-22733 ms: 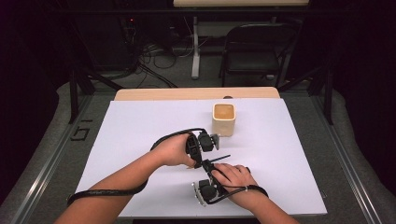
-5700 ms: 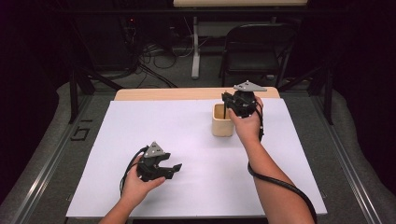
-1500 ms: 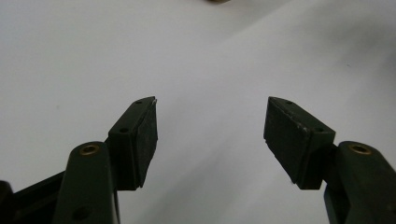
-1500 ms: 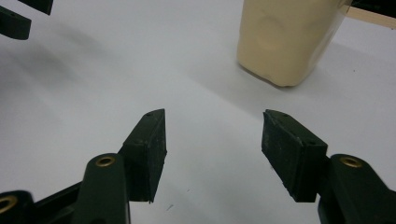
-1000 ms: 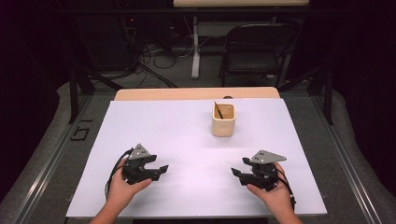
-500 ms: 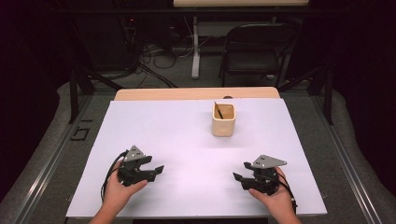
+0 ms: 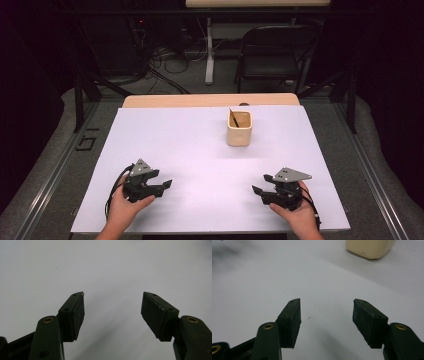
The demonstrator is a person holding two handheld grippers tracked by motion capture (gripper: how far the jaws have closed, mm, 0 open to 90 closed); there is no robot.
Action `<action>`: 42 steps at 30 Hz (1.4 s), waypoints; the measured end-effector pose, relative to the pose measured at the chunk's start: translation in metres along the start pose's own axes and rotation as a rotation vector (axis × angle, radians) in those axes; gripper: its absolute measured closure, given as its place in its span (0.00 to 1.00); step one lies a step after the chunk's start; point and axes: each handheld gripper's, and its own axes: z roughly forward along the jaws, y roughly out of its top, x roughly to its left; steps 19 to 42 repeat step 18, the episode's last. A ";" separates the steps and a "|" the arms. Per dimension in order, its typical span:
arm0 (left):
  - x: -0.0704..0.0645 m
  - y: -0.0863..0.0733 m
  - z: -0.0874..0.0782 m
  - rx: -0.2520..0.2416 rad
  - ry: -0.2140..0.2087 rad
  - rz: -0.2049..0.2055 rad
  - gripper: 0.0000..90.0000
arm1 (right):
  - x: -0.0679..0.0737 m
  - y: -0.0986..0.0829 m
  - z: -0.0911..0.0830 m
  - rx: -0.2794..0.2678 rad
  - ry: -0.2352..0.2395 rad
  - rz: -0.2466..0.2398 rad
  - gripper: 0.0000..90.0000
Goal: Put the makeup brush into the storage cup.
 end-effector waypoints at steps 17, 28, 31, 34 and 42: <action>0.003 -0.003 0.001 -0.007 -0.001 -0.003 0.40 | -0.004 -0.003 0.000 -0.005 -0.017 -0.014 0.44; 0.003 -0.003 0.001 -0.008 0.000 -0.005 0.40 | -0.004 -0.003 0.000 -0.008 -0.020 -0.012 0.44; 0.003 -0.003 0.001 -0.008 0.000 -0.005 0.40 | -0.004 -0.003 0.000 -0.008 -0.020 -0.012 0.44; 0.003 -0.003 0.001 -0.008 0.000 -0.005 0.40 | -0.004 -0.003 0.000 -0.008 -0.020 -0.012 0.44; 0.003 -0.003 0.001 -0.008 0.000 -0.005 0.40 | -0.004 -0.003 0.000 -0.008 -0.020 -0.012 0.44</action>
